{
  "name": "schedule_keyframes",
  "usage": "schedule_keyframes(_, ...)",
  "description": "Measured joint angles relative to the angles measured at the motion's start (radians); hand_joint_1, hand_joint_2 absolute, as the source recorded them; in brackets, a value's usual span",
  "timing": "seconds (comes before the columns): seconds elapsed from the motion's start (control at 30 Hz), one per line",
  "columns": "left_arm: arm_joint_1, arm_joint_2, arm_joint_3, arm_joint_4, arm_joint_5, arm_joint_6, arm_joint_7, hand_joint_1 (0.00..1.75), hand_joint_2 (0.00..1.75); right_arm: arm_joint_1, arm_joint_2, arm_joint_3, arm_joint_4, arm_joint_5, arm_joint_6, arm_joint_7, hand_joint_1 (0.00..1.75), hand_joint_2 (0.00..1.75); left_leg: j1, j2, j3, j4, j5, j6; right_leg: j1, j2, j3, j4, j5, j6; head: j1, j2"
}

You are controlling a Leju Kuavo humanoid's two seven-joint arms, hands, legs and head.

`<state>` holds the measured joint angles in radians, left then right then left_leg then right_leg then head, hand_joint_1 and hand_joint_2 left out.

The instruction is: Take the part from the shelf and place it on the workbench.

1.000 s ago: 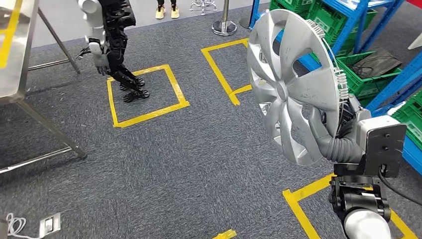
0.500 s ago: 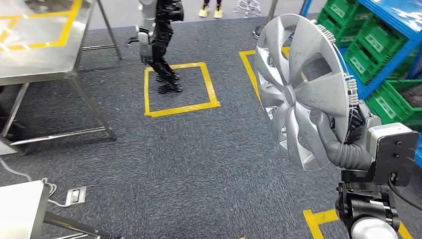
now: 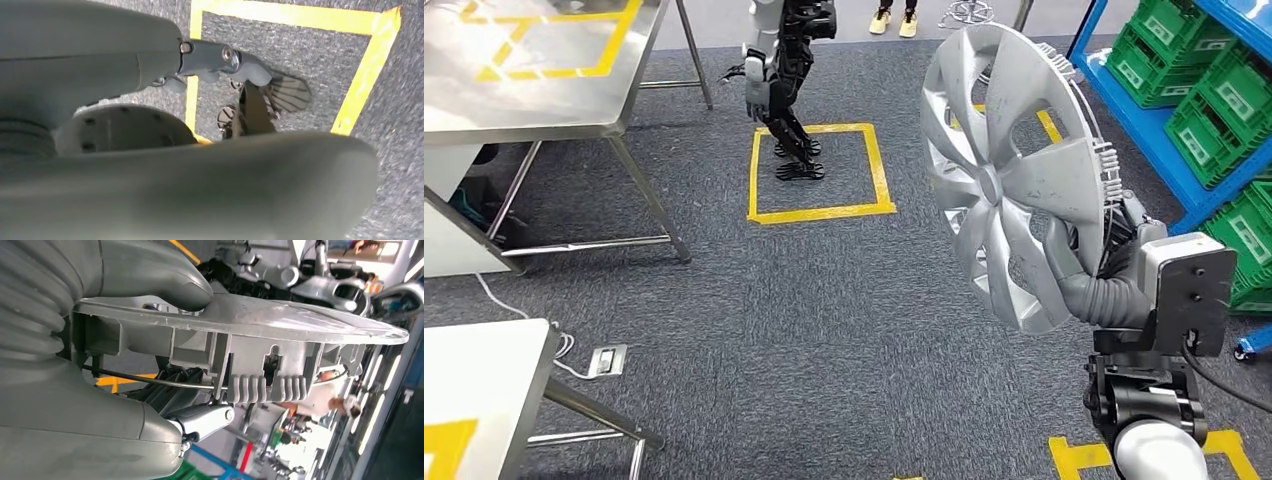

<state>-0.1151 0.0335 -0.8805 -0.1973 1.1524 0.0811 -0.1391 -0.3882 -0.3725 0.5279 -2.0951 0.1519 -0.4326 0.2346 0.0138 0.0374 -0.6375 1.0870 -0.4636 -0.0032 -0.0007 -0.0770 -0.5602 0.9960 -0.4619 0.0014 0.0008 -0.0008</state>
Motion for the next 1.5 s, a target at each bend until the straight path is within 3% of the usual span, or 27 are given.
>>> schedule_keyframes(0.03, -0.002, 0.001, 0.000, 0.000, 0.000, 0.000, 0.000, 0.00, 0.00, -0.001, 0.000, 0.000, 0.000, 0.000, 0.000, 0.000, 1.75, 1.75, -0.003, 0.012, 0.029, -0.047, 0.008, 0.006, 0.002, -0.008, -0.002, 0.006, -0.003, 0.006, -0.001, 0.000)
schedule_keyframes(0.07, -0.002, 0.001, 0.000, 0.000, 0.000, 0.000, 0.000, 0.00, 0.00, -0.001, 0.000, 0.000, 0.000, 0.000, 0.000, 0.000, 1.75, 1.75, -0.007, 0.018, 0.040, -0.065, 0.006, 0.012, 0.004, -0.015, -0.004, 0.010, -0.004, 0.012, 0.000, 0.000)
schedule_keyframes(0.13, -0.002, 0.001, 0.000, 0.000, 0.000, 0.000, 0.000, 0.00, 0.00, -0.002, 0.000, 0.000, 0.000, -0.001, 0.000, 0.000, 1.75, 1.75, -0.010, 0.000, 0.036, -0.066, 0.008, 0.025, 0.003, -0.030, -0.006, 0.013, -0.005, 0.023, 0.004, 0.000)
schedule_keyframes(0.2, -0.001, 0.002, 0.000, 0.000, 0.000, 0.000, 0.000, 0.00, 0.00, -0.003, 0.000, 0.000, 0.000, -0.004, 0.000, 0.000, 1.75, 1.75, -0.006, -0.019, 0.034, -0.069, 0.015, 0.036, -0.002, -0.006, -0.020, 0.039, -0.025, 0.036, 0.009, 0.000)
schedule_keyframes(0.23, -0.002, 0.002, 0.000, 0.000, 0.000, 0.000, 0.000, 0.00, 0.00, -0.003, -0.001, 0.000, 0.000, -0.006, -0.001, 0.000, 1.75, 1.75, -0.003, -0.029, 0.033, -0.070, 0.018, 0.041, -0.005, 0.017, -0.038, 0.079, -0.050, 0.042, 0.013, 0.000)
schedule_keyframes(0.3, -0.004, 0.001, 0.000, 0.000, 0.000, 0.000, 0.000, 0.00, 0.00, -0.003, -0.001, 0.000, 0.001, -0.010, -0.003, -0.004, 1.75, 1.75, -0.003, -0.049, 0.028, -0.070, 0.022, 0.046, -0.007, 0.057, -0.095, 0.206, -0.111, 0.047, 0.024, 0.000)
schedule_keyframes(0.37, -0.003, -0.001, 0.000, 0.000, -0.001, 0.000, 0.000, 0.00, 0.00, -0.003, -0.001, 0.000, 0.004, -0.013, -0.006, -0.010, 1.75, 1.75, -0.005, -0.072, 0.023, -0.068, 0.026, 0.049, -0.007, 0.066, -0.139, 0.298, -0.133, 0.046, 0.031, 0.000)
schedule_keyframes(0.4, -0.003, -0.001, 0.000, 0.000, -0.001, 0.001, -0.001, 0.00, 0.00, -0.005, 0.000, 0.000, 0.006, -0.014, -0.007, -0.012, 1.75, 1.75, -0.006, -0.083, 0.021, -0.067, 0.027, 0.050, -0.007, 0.068, -0.138, 0.294, -0.119, 0.043, 0.034, 0.000)
schedule_keyframes(0.43, -0.002, -0.002, 0.000, 0.000, -0.001, 0.001, -0.001, 0.00, 0.00, -0.009, 0.000, 0.000, 0.008, -0.015, -0.008, -0.012, 1.75, 1.75, -0.007, -0.094, 0.020, -0.066, 0.029, 0.050, -0.006, 0.073, -0.118, 0.250, -0.089, 0.037, 0.037, 0.000)
schedule_keyframes(0.5, -0.002, -0.004, 0.000, 0.000, -0.001, 0.001, -0.002, 0.00, 0.00, -0.018, 0.000, -0.001, 0.010, -0.017, -0.010, -0.013, 1.75, 1.75, -0.007, -0.114, 0.018, -0.065, 0.033, 0.047, -0.003, 0.104, -0.053, 0.115, -0.031, 0.019, 0.041, 0.000)
schedule_keyframes(0.57, -0.003, -0.007, 0.000, -0.001, -0.001, 0.001, -0.003, 0.00, 0.00, -0.028, 0.000, -0.001, 0.011, -0.018, -0.012, -0.016, 1.75, 1.75, -0.003, -0.129, 0.011, -0.065, 0.039, 0.038, 0.001, 0.132, -0.010, 0.030, -0.013, 0.004, 0.042, 0.000)
schedule_keyframes(0.63, -0.001, -0.009, 0.000, -0.001, -0.001, 0.001, -0.003, 0.00, 0.00, -0.034, 0.001, -0.001, 0.012, -0.018, -0.015, -0.018, 1.75, 1.75, 0.002, -0.145, 0.002, -0.069, 0.049, 0.023, 0.006, 0.126, 0.000, 0.012, -0.010, -0.004, 0.044, 0.000)
schedule_keyframes(0.7, 0.001, -0.008, 0.000, -0.001, 0.000, 0.001, -0.003, 0.00, 0.00, -0.036, 0.002, -0.001, 0.014, -0.018, -0.018, -0.018, 1.75, 1.75, 0.000, -0.130, -0.012, -0.060, 0.044, 0.013, 0.003, 0.107, 0.008, -0.011, 0.005, -0.008, 0.043, 0.000)
schedule_keyframes(0.77, 0.000, -0.007, -0.001, -0.001, 0.000, 0.002, -0.003, 0.00, 0.00, -0.038, 0.004, 0.000, 0.016, -0.018, -0.019, -0.018, 1.75, 1.75, -0.003, -0.083, -0.049, 0.014, -0.004, 0.009, -0.001, 0.085, 0.014, -0.032, 0.018, -0.012, 0.033, 0.000)
schedule_keyframes(0.83, -0.001, -0.006, -0.001, -0.001, 0.000, 0.002, -0.003, 0.00, 0.00, -0.039, 0.005, 0.000, 0.019, -0.018, -0.020, -0.018, 1.75, 1.75, -0.001, -0.054, -0.101, 0.136, -0.063, 0.003, -0.001, 0.065, 0.010, -0.033, 0.020, -0.015, 0.023, 0.000)
schedule_keyframes(0.87, -0.001, -0.006, -0.001, -0.001, 0.000, 0.002, -0.003, 0.00, 0.00, -0.038, 0.005, 0.000, 0.021, -0.018, -0.021, -0.018, 1.75, 1.75, 0.002, -0.049, -0.116, 0.177, -0.076, -0.001, -0.001, 0.055, 0.008, -0.031, 0.020, -0.014, 0.020, 0.000)
schedule_keyframes(0.9, -0.001, -0.006, -0.001, -0.001, 0.000, 0.002, -0.003, 0.00, 0.00, -0.037, 0.006, 0.000, 0.024, -0.018, -0.021, -0.018, 1.75, 1.75, 0.005, -0.045, -0.115, 0.183, -0.071, -0.005, -0.002, 0.045, 0.005, -0.028, 0.019, -0.013, 0.017, 0.000)
schedule_keyframes(0.93, 0.000, -0.004, -0.001, 0.000, 0.000, 0.003, -0.003, 0.00, 0.00, -0.037, 0.007, 0.000, 0.026, -0.018, -0.022, -0.018, 1.75, 1.75, 0.008, -0.040, -0.093, 0.151, -0.052, -0.009, -0.003, 0.037, 0.002, -0.023, 0.017, -0.010, 0.014, 0.000)
schedule_keyframes(1.0, -0.001, -0.002, -0.001, 0.000, 0.000, 0.004, -0.003, 0.00, 0.00, -0.037, 0.010, 0.000, 0.027, -0.018, -0.024, -0.018, 1.75, 1.75, 0.010, -0.018, -0.018, 0.027, -0.011, -0.013, -0.005, 0.022, -0.006, -0.005, 0.009, 0.002, 0.007, 0.000)
schedule_keyframes(1.07, -0.003, -0.002, -0.001, 0.000, -0.003, 0.007, -0.002, 0.00, 0.00, -0.038, 0.011, 0.000, 0.029, -0.019, -0.026, -0.019, 1.75, 1.75, 0.007, -0.007, 0.028, -0.047, -0.001, -0.005, -0.004, 0.011, -0.014, 0.016, 0.000, 0.018, 0.005, 0.000)
schedule_keyframes(1.17, -0.002, -0.001, -0.005, 0.000, -0.027, 0.017, 0.007, 0.00, 0.00, -0.040, 0.011, 0.000, 0.030, -0.020, -0.025, -0.020, 1.75, 1.75, 0.003, -0.024, 0.029, -0.051, 0.002, 0.017, -0.007, 0.002, -0.020, 0.024, -0.002, 0.036, 0.010, 0.000)
schedule_keyframes(1.23, -0.003, 0.000, -0.013, 0.000, -0.056, 0.029, 0.025, 0.00, 0.00, -0.043, 0.012, 0.000, 0.032, -0.022, -0.025, -0.021, 1.75, 1.75, 0.006, -0.038, 0.026, -0.053, 0.007, 0.028, -0.011, 0.026, -0.041, 0.063, -0.030, 0.047, 0.016, 0.000)
schedule_keyframes(1.3, -0.005, 0.000, -0.027, 0.000, -0.081, 0.041, 0.045, 0.00, 0.00, -0.047, 0.012, 0.000, 0.034, -0.023, -0.024, -0.021, 1.75, 1.75, 0.006, -0.053, 0.023, -0.054, 0.012, 0.036, -0.013, 0.058, -0.094, 0.179, -0.091, 0.053, 0.027, 0.000)
schedule_keyframes(1.37, -0.005, 0.000, -0.038, 0.000, -0.092, 0.048, 0.056, 0.00, 0.00, -0.049, 0.012, 0.002, 0.038, -0.025, -0.024, -0.021, 1.75, 1.75, 0.002, -0.070, 0.019, -0.054, 0.015, 0.040, -0.013, 0.066, -0.147, 0.296, -0.131, 0.052, 0.035, 0.000)
schedule_keyframes(1.4, -0.005, 0.000, -0.043, 0.000, -0.095, 0.050, 0.059, 0.00, 0.00, -0.049, 0.013, 0.004, 0.040, -0.025, -0.024, -0.020, 1.75, 1.75, 0.001, -0.079, 0.018, -0.054, 0.016, 0.041, -0.012, 0.067, -0.154, 0.312, -0.126, 0.048, 0.038, 0.000)
schedule_keyframes(1.43, -0.004, 0.000, -0.048, 0.000, -0.096, 0.052, 0.061, 0.00, 0.00, -0.049, 0.013, 0.006, 0.043, -0.025, -0.024, -0.020, 1.75, 1.75, -0.001, -0.089, 0.018, -0.054, 0.017, 0.041, -0.011, 0.069, -0.143, 0.289, -0.104, 0.043, 0.041, 0.000)
schedule_keyframes(1.5, -0.004, 0.000, -0.056, 0.000, -0.101, 0.053, 0.065, 0.00, 0.00, -0.052, 0.013, 0.010, 0.046, -0.026, -0.024, -0.019, 1.75, 1.75, -0.001, -0.108, 0.017, -0.054, 0.021, 0.040, -0.008, 0.090, -0.081, 0.159, -0.042, 0.025, 0.046, 0.000)
